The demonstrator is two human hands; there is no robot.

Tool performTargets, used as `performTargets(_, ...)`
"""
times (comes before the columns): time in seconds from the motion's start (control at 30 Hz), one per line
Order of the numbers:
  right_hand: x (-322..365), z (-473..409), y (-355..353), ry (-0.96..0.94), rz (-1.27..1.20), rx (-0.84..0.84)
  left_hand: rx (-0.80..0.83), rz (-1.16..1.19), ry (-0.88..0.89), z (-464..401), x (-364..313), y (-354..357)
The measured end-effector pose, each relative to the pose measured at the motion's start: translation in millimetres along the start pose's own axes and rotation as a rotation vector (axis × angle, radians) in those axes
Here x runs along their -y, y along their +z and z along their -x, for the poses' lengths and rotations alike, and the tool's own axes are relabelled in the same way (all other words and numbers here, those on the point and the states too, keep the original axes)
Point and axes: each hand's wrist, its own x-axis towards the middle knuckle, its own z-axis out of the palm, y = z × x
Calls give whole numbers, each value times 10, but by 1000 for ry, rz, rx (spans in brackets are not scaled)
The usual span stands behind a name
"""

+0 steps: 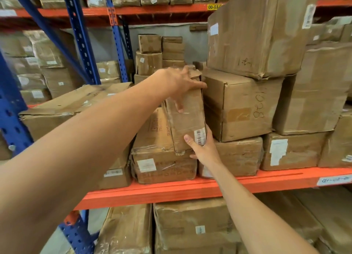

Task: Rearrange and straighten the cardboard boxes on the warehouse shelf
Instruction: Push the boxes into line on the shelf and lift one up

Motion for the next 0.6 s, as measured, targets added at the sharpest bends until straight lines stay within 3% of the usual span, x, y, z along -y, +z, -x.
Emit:
performTargets(0.23, 92, 102, 92, -34, -36, -77, -129, 210, -41, 234, 102, 171)
performTargets(0.4, 210, 260, 385, -69, 85, -194, -207, 437, -157, 710, 293, 430)
performTargets(0.6, 414, 389, 712, -152, 152, -211, -335, 741, -269, 1351, 467, 853)
